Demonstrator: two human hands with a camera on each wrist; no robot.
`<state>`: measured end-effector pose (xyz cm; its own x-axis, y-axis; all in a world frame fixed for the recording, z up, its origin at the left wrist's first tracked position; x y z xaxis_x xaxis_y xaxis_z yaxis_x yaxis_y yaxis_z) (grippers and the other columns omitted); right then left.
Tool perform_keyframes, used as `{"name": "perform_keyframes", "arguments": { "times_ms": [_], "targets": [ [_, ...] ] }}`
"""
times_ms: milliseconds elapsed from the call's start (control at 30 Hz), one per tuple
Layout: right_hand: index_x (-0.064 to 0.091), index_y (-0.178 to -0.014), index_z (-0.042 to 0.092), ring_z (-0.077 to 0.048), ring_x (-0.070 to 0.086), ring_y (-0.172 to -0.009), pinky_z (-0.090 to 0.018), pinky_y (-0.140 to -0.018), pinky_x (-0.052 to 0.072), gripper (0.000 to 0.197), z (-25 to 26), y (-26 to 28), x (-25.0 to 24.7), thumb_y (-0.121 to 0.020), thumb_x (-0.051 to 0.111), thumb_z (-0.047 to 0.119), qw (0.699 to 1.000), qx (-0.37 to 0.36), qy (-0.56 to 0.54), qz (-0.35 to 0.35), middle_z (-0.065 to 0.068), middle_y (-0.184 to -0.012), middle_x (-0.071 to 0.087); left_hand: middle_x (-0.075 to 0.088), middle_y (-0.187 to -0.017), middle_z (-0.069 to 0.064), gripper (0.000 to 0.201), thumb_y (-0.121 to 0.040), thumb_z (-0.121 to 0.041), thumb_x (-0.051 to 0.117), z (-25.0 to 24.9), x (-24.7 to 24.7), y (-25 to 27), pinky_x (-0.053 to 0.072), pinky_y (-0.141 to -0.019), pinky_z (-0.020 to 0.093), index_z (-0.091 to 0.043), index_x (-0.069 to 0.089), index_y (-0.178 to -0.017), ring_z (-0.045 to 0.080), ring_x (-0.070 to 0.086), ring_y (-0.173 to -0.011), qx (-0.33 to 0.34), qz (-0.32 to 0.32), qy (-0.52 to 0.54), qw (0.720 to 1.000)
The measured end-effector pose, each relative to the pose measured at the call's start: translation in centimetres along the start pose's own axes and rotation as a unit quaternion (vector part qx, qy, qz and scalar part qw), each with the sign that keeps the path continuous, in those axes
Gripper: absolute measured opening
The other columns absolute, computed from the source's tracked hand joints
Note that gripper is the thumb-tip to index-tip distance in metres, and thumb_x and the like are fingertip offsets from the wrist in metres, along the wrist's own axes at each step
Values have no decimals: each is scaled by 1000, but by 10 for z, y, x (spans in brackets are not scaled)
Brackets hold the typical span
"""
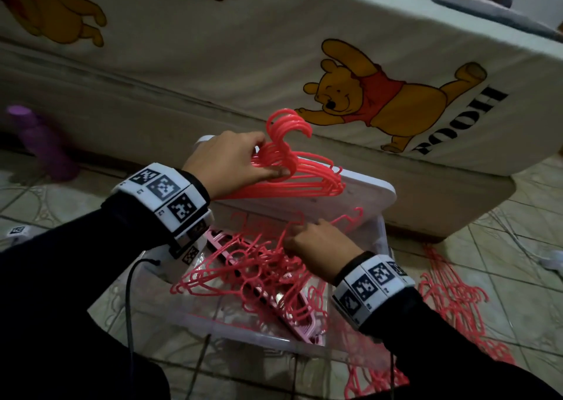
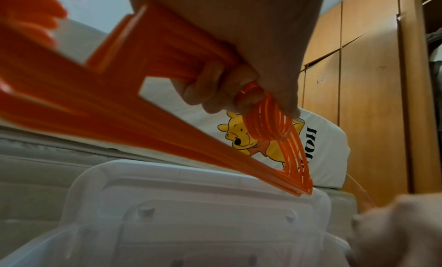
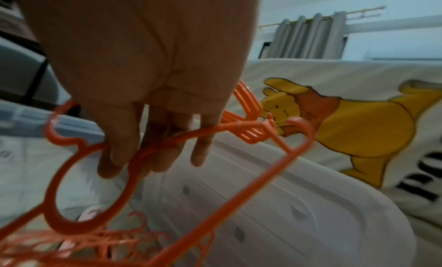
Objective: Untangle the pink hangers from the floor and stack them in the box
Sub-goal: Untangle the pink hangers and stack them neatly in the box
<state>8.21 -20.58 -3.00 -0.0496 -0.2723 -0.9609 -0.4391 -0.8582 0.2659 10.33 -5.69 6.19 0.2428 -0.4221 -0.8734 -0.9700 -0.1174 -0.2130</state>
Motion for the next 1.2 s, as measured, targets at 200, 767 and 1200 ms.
{"name": "perform_keyframes", "arguments": {
  "times_ms": [200,767,1200],
  "targets": [
    [65,-108,23,-25,58,-108,-35,-87,36,25,13,9,18,-92,46,16,999,0,5,53,-2,-113,65,51,-70,-17,68,-52,-91,36,0,-1,2,34,-69,29,-38,55,-89,11,47,-69,-3,7,0,1000],
    [73,-97,12,-7,63,-75,-9,-68,43,15,-68,38,-96,-82,71,10,872,89,-352,-327,10,-81,67,60,-70,-13,65,-70,-89,28,-8,19,2,38,-62,25,-31,55,-81,0,56,-69,5,52,86,995],
    [62,-80,19,-4,57,-71,-15,-64,46,14,-93,37,-82,-78,75,23,857,162,-305,-383,8,-77,61,65,-92,-6,49,-76,-69,49,-10,28,7,49,-77,37,-28,56,-102,15,60,-84,23,101,48,993]
  ]
}}
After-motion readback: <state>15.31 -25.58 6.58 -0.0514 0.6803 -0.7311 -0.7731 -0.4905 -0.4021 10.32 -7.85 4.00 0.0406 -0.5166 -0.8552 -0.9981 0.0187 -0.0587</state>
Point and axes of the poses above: each hand's wrist, its own y-axis away from the middle knuckle, its own x-axis out of the palm, z = x × y, the point moved 8 cm from there along -y, towards the middle knuckle
